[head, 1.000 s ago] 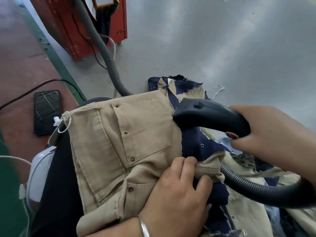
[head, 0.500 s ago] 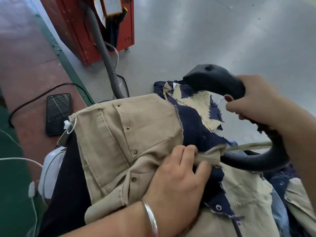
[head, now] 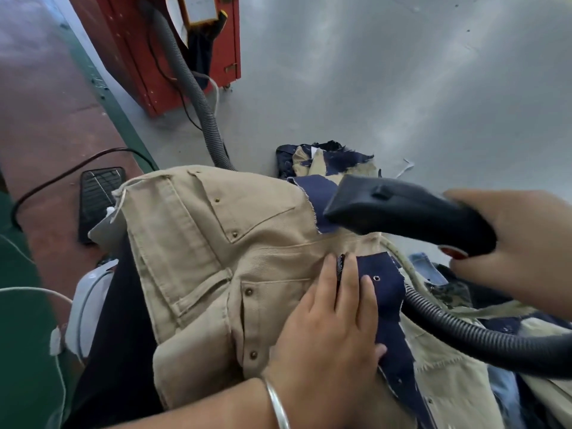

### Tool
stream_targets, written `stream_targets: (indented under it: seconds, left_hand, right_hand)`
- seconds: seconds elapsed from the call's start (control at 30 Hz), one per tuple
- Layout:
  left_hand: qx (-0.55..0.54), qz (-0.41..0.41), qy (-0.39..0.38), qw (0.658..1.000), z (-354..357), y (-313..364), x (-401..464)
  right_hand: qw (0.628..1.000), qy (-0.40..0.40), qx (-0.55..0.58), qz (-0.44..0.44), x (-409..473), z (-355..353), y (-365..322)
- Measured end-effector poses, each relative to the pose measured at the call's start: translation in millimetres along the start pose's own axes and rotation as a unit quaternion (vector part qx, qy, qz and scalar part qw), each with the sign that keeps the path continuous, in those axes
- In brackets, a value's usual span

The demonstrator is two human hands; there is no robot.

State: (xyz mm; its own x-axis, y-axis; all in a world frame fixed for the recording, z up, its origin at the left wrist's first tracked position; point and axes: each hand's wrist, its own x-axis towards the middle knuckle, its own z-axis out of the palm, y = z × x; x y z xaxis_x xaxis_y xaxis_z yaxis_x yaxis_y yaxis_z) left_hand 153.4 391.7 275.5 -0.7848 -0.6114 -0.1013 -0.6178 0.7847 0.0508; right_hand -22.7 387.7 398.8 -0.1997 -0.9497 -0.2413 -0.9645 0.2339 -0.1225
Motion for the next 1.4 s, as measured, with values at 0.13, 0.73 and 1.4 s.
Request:
stream_targets:
  seconds: [0.13, 0.73, 1.4]
  left_hand:
    - [-0.002, 0.0, -0.007, 1.0, 0, -1, -2]
    - [-0.054, -0.041, 0.061, 0.996, -1, -3, -6]
    - [0.03, 0.013, 0.046, 0.998, 8, 1, -4]
  right_hand:
    - [0.998, -0.027, -0.053, -0.022, 23, 6, -24]
    - [0.983, 0.105, 0.15, -0.011, 101, -10, 3]
    - [0.976, 0.067, -0.134, -0.156, 54, 43, -77]
